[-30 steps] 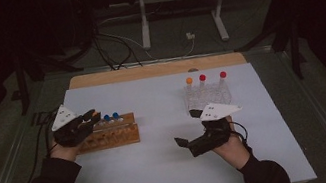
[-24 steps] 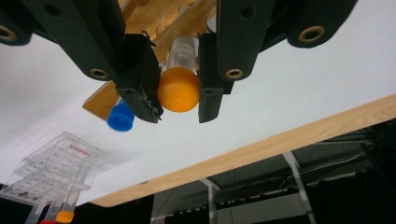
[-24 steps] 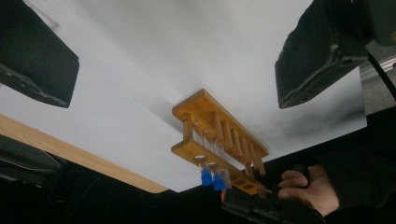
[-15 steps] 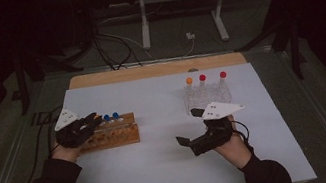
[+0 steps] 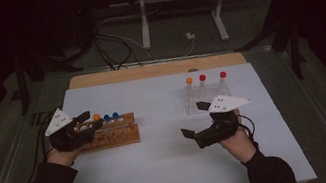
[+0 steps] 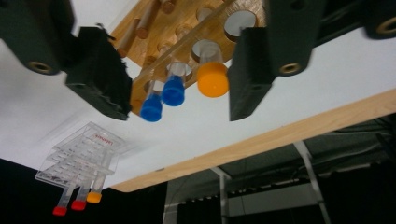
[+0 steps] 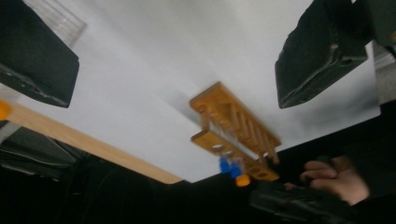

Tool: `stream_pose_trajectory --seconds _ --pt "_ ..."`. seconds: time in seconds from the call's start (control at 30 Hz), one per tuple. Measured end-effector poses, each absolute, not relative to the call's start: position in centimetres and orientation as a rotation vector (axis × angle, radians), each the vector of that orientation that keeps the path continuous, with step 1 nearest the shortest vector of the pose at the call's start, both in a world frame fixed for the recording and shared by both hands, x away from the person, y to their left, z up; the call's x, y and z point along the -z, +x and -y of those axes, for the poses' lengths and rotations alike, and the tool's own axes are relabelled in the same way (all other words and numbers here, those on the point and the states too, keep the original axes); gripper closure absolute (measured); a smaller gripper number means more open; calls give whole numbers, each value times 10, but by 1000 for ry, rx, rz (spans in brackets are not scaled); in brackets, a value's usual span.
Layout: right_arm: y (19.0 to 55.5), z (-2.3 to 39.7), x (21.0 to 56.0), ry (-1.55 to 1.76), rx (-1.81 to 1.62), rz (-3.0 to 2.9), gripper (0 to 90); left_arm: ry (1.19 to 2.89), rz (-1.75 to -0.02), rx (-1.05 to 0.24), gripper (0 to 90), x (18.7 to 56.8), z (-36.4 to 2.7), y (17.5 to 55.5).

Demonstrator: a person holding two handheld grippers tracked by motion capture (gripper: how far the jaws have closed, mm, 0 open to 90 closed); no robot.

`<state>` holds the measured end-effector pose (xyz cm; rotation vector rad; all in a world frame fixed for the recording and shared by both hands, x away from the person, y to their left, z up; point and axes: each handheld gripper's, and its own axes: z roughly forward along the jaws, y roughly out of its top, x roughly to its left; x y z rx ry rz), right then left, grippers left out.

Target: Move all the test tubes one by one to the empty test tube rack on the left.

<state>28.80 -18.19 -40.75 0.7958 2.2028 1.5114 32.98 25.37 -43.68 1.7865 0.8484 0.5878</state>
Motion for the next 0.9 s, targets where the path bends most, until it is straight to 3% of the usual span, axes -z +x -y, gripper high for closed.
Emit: stream_pose_trajectory --seconds 0.23,0.47,0.57,0.83,0.9 --pt "308 199 404 861 -1494 -2158 0 1771 -810 -575 165 430 -248 307" --pt "330 207 412 910 -1393 -2117 0 1793 -777 -548 49 432 -239 287" --pt "342 210 418 950 -1359 -2091 0 1802 -750 -530 42 437 -232 279" --pt "369 205 436 1042 -1291 -2045 174 1834 -691 -512 40 446 -215 270" --pt "375 203 438 1057 -1274 -2038 264 1835 -687 -511 40 446 -214 269"
